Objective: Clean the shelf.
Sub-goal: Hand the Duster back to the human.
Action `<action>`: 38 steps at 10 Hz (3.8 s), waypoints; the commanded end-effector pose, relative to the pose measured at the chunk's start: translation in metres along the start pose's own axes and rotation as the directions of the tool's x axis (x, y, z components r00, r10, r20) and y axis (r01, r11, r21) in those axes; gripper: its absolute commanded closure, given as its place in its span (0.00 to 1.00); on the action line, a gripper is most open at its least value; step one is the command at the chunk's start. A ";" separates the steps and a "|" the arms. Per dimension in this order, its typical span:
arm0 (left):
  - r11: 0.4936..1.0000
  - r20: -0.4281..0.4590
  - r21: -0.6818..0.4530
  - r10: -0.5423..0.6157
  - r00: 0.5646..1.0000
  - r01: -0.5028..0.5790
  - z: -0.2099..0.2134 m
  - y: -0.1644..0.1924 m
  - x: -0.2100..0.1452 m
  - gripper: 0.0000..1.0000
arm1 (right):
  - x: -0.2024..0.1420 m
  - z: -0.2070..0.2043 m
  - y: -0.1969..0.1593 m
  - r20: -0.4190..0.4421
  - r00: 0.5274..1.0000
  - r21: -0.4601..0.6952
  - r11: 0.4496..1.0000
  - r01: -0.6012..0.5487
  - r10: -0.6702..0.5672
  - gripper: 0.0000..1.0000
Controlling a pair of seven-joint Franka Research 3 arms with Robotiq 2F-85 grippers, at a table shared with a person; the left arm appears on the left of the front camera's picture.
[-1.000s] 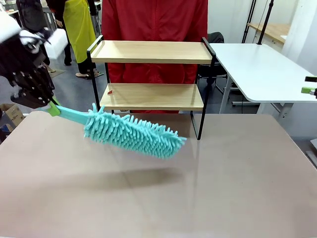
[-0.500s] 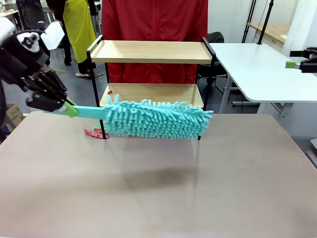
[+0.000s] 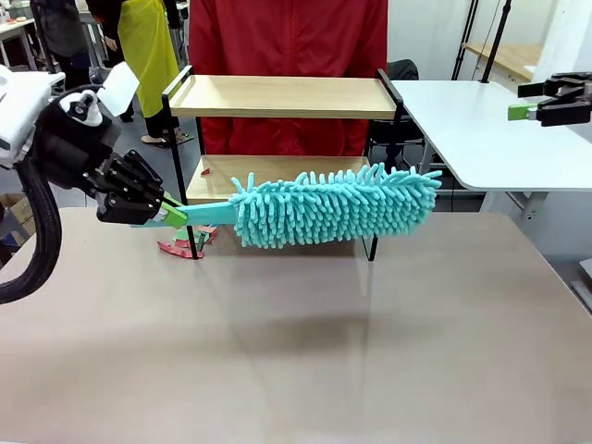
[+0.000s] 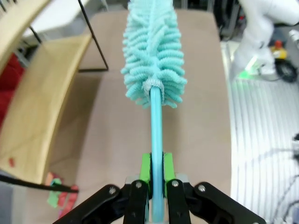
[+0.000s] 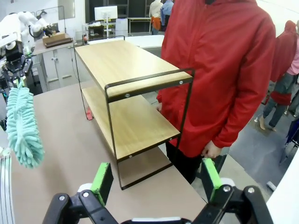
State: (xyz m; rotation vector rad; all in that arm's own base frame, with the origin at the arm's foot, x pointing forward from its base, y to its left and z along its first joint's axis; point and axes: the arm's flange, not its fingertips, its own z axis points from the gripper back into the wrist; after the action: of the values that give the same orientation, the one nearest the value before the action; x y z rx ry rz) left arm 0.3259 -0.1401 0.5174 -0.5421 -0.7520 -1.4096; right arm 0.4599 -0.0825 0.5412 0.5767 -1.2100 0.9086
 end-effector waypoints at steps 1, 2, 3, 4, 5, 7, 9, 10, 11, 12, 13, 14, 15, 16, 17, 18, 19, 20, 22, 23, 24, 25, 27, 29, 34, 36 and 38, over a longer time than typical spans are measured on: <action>1.000 0.085 0.005 0.000 0.996 0.000 -0.011 0.001 -0.011 0.87 | -0.007 0.003 -0.014 0.013 1.000 0.003 1.000 0.006 -0.006 0.00; 1.000 0.000 0.000 0.000 1.000 0.000 0.000 0.000 0.000 0.87 | -0.007 0.003 -0.014 0.013 1.000 0.003 1.000 0.006 -0.006 0.00; 1.000 0.000 0.000 0.000 1.000 0.000 0.000 0.000 0.000 0.87 | -0.007 0.003 -0.014 0.013 1.000 0.003 1.000 0.006 -0.006 0.00; 1.000 0.000 0.000 0.000 1.000 0.000 0.000 0.000 0.000 0.87 | -0.007 0.003 -0.014 0.013 1.000 0.003 1.000 0.006 -0.006 0.00; 1.000 0.000 0.000 0.000 1.000 0.000 0.000 0.000 0.000 0.87 | -0.007 0.003 -0.014 0.013 1.000 0.003 1.000 0.006 -0.006 0.00; 1.000 0.000 0.000 0.000 1.000 0.000 0.000 0.000 0.000 0.87 | 0.008 0.002 -0.001 0.038 0.999 0.044 0.999 -0.021 0.020 0.00; 1.000 0.000 0.000 0.000 1.000 0.000 0.000 0.000 0.000 0.87 | 0.038 -0.018 0.015 0.092 0.995 0.178 0.983 -0.046 0.030 0.00; 1.000 0.000 0.000 0.000 1.000 0.000 0.000 0.000 0.000 0.87 | 0.042 -0.026 0.023 0.101 0.995 0.250 0.968 -0.025 0.000 0.00; 1.000 0.000 0.000 0.000 1.000 0.000 0.000 0.000 0.000 0.87 | 0.043 -0.035 0.034 0.096 0.995 0.306 0.952 0.007 -0.038 0.00; 1.000 0.000 0.000 0.000 1.000 0.000 0.000 0.000 0.000 0.87 | 0.043 -0.043 0.047 0.090 0.993 0.357 0.933 0.037 -0.074 0.00; 1.000 0.000 0.000 0.000 1.000 0.000 0.000 0.000 0.000 0.87 | 0.041 -0.051 0.062 0.072 0.992 0.395 0.917 0.063 -0.099 0.00; 1.000 0.000 0.000 0.000 1.000 0.000 0.000 0.000 0.000 0.87 | 0.039 -0.056 0.078 0.064 0.993 0.404 0.912 0.067 -0.101 0.00; 1.000 0.000 0.000 0.000 1.000 0.000 0.000 0.000 0.000 0.87 | 0.036 -0.059 0.089 0.059 0.993 0.415 0.907 0.067 -0.100 0.00; 1.000 0.000 0.000 0.000 1.000 0.000 0.000 0.000 0.000 0.87 | 0.031 -0.062 0.099 0.063 0.991 0.437 0.896 0.077 -0.115 0.00; 1.000 0.000 0.000 0.000 1.000 0.000 0.000 0.000 0.000 0.87 | 0.024 -0.065 0.109 0.064 0.989 0.445 0.891 0.093 -0.135 0.00; 1.000 0.000 0.000 0.000 1.000 0.000 0.000 0.000 0.000 0.87 | 0.015 -0.069 0.122 0.064 0.986 0.459 0.882 0.105 -0.151 0.00; 1.000 0.000 0.000 0.000 1.000 0.000 0.000 0.000 0.000 0.87 | 0.007 -0.075 0.133 0.059 0.987 0.457 0.883 0.108 -0.151 0.00; 1.000 0.000 0.000 0.000 1.000 0.000 0.000 0.000 0.000 0.87 | -0.002 -0.083 0.141 0.058 0.986 0.455 0.883 0.113 -0.156 0.00; 1.000 0.000 0.000 0.000 1.000 0.000 0.000 0.000 0.000 0.87 | -0.019 -0.097 0.154 0.065 0.984 0.461 0.879 0.119 -0.167 0.00; 1.000 0.000 0.000 0.000 1.000 0.000 0.000 0.000 0.000 0.87 | -0.030 -0.107 0.160 0.065 0.986 0.456 0.883 0.110 -0.156 0.00; 1.000 0.000 0.000 0.000 1.000 0.000 0.000 0.000 0.000 0.87 | -0.039 -0.115 0.166 0.065 0.987 0.454 0.885 0.105 -0.150 0.00; 1.000 0.000 0.000 0.000 1.000 0.000 0.000 0.000 0.000 0.87 | -0.047 -0.121 0.171 0.063 0.984 0.461 0.879 0.122 -0.169 0.00; 1.000 0.000 0.000 0.000 1.000 0.000 0.000 0.000 0.000 0.87 | -0.061 -0.131 0.187 0.025 0.980 0.488 0.858 0.159 -0.195 0.00; 1.000 0.000 0.000 0.000 1.000 0.000 0.000 0.000 0.000 0.87 | -0.037 -0.120 0.152 0.029 0.986 0.472 0.871 0.134 -0.167 0.00; 1.000 0.000 0.000 0.000 1.000 0.000 0.000 0.000 0.000 0.87 | -0.061 -0.138 0.184 0.041 0.974 0.530 0.832 0.166 -0.221 0.00; 1.000 0.000 0.000 0.000 1.000 0.000 0.000 0.000 0.000 0.87 | -0.071 -0.144 0.190 0.040 0.971 0.542 0.821 0.179 -0.238 0.00; 1.000 0.000 0.000 0.000 1.000 0.000 0.000 0.000 0.000 0.87 | -0.080 -0.145 0.193 0.032 0.966 0.558 0.807 0.194 -0.255 0.00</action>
State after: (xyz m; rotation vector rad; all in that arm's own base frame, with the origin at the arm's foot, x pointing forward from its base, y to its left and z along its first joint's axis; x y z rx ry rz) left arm 0.3259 -0.1394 0.5146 -0.5285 -0.7333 -1.4104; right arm 0.3954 0.1085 0.4237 1.2046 -0.8919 1.0430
